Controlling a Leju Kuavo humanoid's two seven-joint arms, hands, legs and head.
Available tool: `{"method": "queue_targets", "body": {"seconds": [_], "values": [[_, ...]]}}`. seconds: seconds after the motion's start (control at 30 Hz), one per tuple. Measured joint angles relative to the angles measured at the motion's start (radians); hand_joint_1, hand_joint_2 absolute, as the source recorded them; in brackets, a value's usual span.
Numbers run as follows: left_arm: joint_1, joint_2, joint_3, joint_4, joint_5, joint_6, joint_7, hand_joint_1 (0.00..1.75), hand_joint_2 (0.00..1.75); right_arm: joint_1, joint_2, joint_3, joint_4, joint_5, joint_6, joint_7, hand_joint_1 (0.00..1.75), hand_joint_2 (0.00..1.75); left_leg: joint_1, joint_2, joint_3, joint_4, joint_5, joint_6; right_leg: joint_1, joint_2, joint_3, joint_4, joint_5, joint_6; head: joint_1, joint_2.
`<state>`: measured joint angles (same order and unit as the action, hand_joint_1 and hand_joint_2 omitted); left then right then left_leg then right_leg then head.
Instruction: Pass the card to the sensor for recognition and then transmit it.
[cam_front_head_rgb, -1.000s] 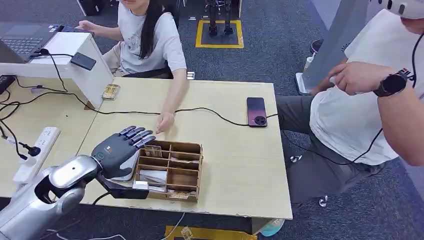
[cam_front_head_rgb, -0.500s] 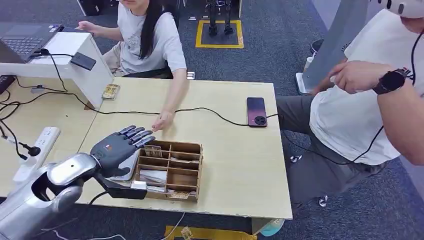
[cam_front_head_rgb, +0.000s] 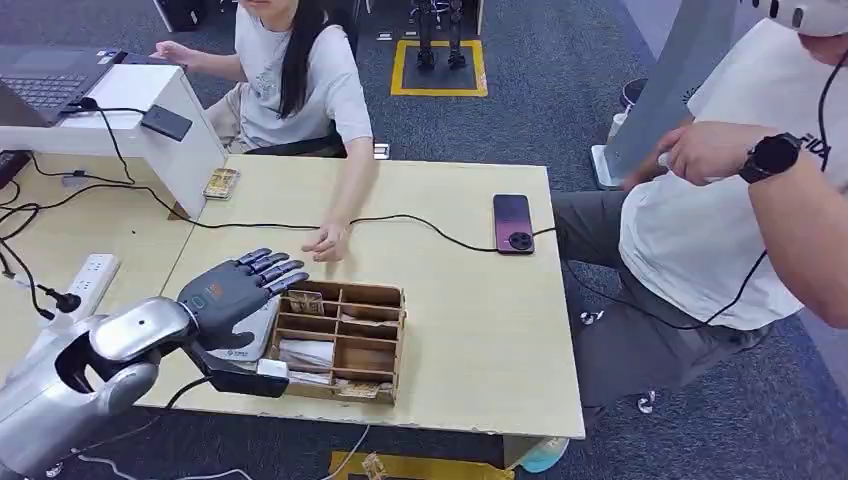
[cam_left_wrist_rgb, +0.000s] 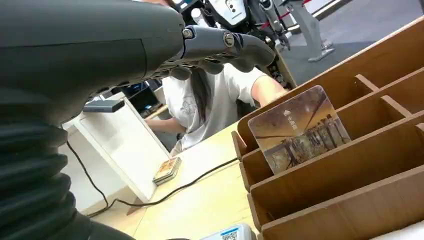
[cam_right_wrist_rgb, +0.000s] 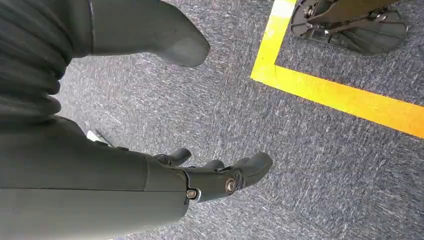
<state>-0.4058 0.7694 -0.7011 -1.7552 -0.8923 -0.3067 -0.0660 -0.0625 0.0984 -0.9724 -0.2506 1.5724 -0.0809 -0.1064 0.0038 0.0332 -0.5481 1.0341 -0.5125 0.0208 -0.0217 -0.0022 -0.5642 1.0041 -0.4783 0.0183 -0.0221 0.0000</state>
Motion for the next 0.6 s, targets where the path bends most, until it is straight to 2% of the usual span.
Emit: {"method": "queue_targets", "body": {"seconds": [0.3,0.6], "values": [[-0.041,0.004,-0.042,-0.001,0.023,-0.031,-0.002,0.0,1.75,-0.001,0.0,0.006,0.002,0.0,0.001,-0.002,0.0,1.75,0.0,0.0,0.0,0.0,0.0,0.0,0.0,0.0,0.0,0.0,0.0,0.0,0.0,0.0],[-0.054,0.035,-0.078,-0.007,0.076,-0.032,0.005,0.0,1.75,0.0,0.0,0.009,0.005,0.0,0.009,-0.002,0.0,1.75,0.0,0.0,0.0,0.0,0.0,0.0,0.0,0.0,0.0,0.0,0.0,0.0,0.0,0.0]]}}
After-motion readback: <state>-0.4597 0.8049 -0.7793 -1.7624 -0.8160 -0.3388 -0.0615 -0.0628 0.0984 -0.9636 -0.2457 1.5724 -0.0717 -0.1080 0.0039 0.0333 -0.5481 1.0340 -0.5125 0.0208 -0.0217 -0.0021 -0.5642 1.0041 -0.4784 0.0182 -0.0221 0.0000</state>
